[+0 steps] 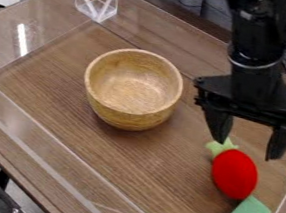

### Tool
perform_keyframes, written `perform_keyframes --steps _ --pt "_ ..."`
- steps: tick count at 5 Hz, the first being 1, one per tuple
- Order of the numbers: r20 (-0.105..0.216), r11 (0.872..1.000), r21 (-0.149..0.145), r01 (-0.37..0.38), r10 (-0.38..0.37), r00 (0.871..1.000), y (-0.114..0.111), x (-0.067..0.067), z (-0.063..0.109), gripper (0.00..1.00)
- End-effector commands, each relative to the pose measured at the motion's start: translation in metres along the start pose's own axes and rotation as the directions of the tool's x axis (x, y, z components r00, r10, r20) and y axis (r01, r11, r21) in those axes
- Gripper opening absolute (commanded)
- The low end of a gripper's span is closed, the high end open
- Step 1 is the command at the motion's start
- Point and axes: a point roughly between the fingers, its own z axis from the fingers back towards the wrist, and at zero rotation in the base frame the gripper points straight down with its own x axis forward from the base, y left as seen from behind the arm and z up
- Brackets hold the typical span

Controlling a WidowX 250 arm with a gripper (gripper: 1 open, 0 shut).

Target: Move the red fruit to the left

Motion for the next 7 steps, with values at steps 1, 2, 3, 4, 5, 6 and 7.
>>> perform_keyframes --steps 1,2,3,4,5,6,7 --pt "0.040 0.998 -0.013 -0.062 0.062 0.997 -0.005 0.010 -0.003 1.00" --pt "0.046 0.993 -0.010 -0.117 0.118 0.992 -0.007 0.013 -0.012 1.00" --pt "0.031 0.989 0.021 -0.146 0.145 0.989 0.001 0.011 -0.021 1.00" --pt "0.017 0.983 0.054 -0.173 0.172 0.985 0.009 0.008 -0.030 1.00" --pt "0.001 0.980 0.080 -0.181 0.181 0.983 0.011 0.009 -0.034 1.00" --pt "-0.012 0.977 0.100 -0.188 0.190 0.982 0.011 0.011 -0.038 1.00" --pt "-0.031 0.979 0.115 -0.170 0.174 0.984 0.009 0.012 -0.058 1.00"
